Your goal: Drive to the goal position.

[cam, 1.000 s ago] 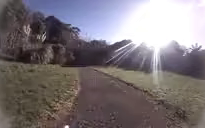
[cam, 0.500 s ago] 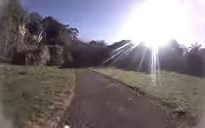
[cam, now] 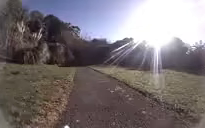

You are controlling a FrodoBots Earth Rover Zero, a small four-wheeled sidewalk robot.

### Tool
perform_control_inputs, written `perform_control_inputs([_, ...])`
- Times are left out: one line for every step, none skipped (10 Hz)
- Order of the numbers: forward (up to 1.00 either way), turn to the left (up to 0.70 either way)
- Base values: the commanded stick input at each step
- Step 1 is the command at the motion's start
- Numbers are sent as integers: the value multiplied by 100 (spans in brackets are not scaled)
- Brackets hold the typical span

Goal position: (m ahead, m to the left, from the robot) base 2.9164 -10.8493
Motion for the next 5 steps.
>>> perform_control_inputs([100,0])
perform_control_inputs([100,0])
perform_control_inputs([43,0])
perform_control_inputs([17,0])
perform_control_inputs([6,0])
